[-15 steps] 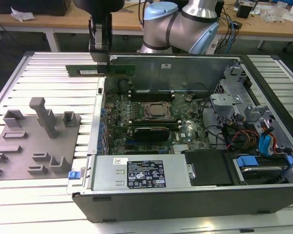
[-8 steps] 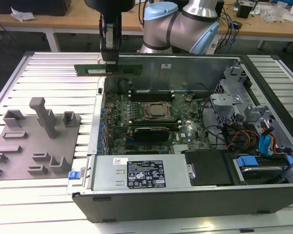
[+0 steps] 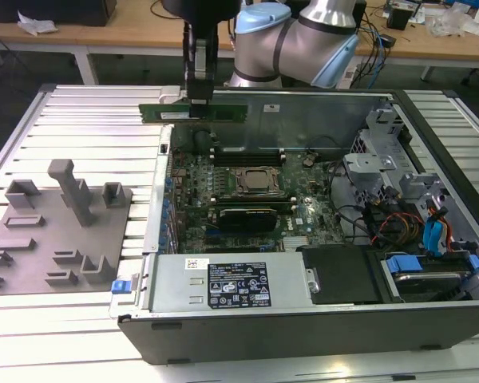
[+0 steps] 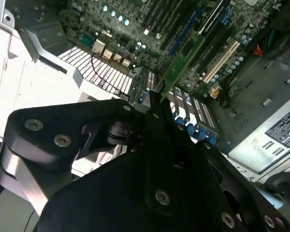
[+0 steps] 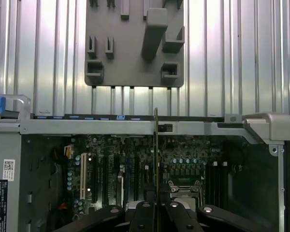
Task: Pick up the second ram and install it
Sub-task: 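Pick up the second ram and move it above second insertion slot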
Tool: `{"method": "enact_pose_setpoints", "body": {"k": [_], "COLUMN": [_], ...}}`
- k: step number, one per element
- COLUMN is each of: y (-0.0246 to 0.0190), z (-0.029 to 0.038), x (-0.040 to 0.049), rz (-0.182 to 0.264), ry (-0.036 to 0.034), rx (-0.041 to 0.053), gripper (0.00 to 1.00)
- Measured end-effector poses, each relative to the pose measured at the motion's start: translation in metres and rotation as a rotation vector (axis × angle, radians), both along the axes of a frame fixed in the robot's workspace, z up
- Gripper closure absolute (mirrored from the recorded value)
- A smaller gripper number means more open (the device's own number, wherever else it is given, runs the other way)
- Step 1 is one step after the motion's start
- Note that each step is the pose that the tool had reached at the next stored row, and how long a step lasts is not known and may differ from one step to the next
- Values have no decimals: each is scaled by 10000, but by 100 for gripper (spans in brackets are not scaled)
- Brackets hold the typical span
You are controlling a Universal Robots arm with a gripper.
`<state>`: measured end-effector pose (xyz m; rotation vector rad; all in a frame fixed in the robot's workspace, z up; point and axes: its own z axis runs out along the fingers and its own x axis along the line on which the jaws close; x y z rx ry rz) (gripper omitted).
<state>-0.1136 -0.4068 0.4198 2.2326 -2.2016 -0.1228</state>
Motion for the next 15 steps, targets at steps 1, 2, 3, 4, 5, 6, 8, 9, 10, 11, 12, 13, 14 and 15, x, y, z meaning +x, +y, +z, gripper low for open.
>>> {"method": "enact_pose_setpoints", "body": {"k": [1,2,3,4,5,6,8,9,10,11,12,13,14,15], "y": [4,7,13,20,28,40,48,51,52,54,57,60,63,65], "z": [-9,-14,-20,-25,-29,-34,-43,-52,-56,-62,-70,-75,-80,-82], "x": [33,52,82,109,133,165,200,222,234,251,284,308,325,337], "rz": [-1,-1,0,0,0,0,-1,-1,-1,0,1,0,0,0], "ry": [17,25,38,47,56,70,87,99,106,115,131,141,146,151], "rx": [-1,-1,0,1,0,0,0,-1,-2,-2,-2,-2,-2,-1], "gripper": [86,86,86,86,86,86,86,86,86,86,86,86,86,86]}}
